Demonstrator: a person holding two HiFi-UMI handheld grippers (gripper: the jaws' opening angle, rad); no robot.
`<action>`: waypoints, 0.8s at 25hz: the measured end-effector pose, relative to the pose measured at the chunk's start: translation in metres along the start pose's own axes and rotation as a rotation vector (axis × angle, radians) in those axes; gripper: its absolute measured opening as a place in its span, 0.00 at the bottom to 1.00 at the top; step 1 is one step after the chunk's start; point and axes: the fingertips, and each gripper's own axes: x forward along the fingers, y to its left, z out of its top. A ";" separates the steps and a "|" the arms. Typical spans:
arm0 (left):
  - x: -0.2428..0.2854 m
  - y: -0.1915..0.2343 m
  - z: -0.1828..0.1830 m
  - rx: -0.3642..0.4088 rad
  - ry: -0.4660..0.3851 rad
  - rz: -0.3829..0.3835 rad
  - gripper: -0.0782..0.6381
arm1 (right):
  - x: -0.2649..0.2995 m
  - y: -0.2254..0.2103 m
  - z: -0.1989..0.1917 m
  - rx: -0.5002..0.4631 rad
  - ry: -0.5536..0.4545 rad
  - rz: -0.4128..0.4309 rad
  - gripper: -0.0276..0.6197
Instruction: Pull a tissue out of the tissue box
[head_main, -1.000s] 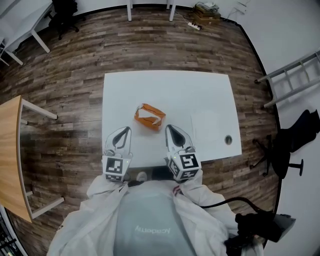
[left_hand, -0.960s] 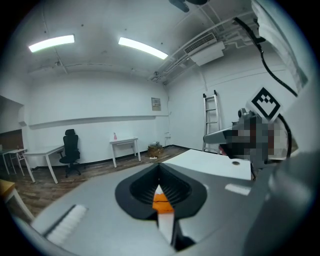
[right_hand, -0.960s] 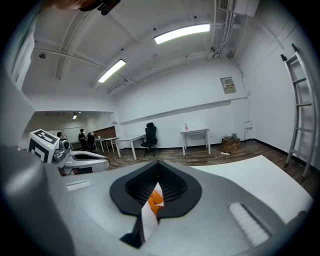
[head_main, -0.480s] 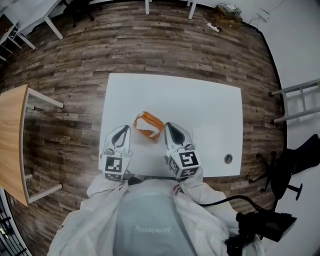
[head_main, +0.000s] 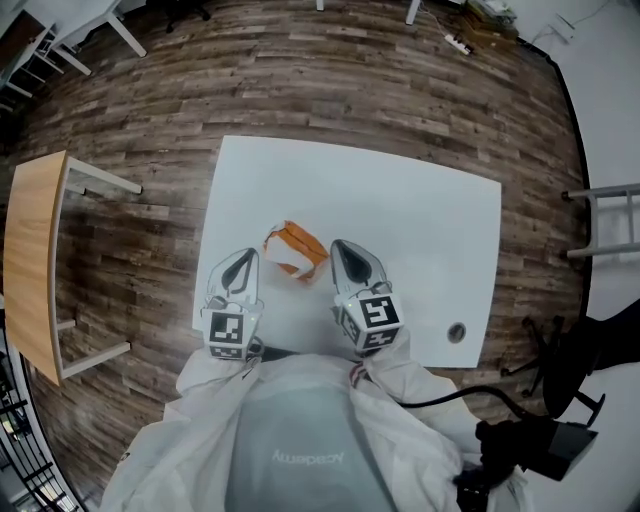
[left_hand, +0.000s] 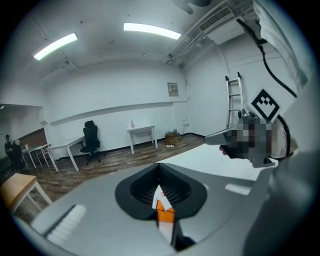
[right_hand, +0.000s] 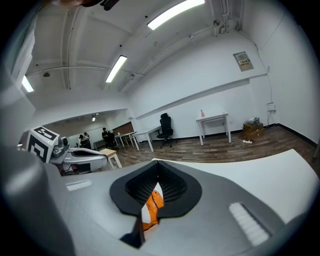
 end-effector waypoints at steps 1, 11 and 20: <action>0.000 -0.001 -0.001 -0.001 0.005 0.002 0.11 | 0.001 -0.001 -0.001 0.002 0.003 0.003 0.04; 0.001 -0.003 -0.006 -0.005 0.030 -0.004 0.11 | 0.004 -0.003 -0.009 0.014 0.033 0.008 0.04; 0.015 0.008 -0.006 -0.009 -0.006 -0.067 0.11 | 0.007 0.001 -0.004 -0.004 0.039 -0.055 0.04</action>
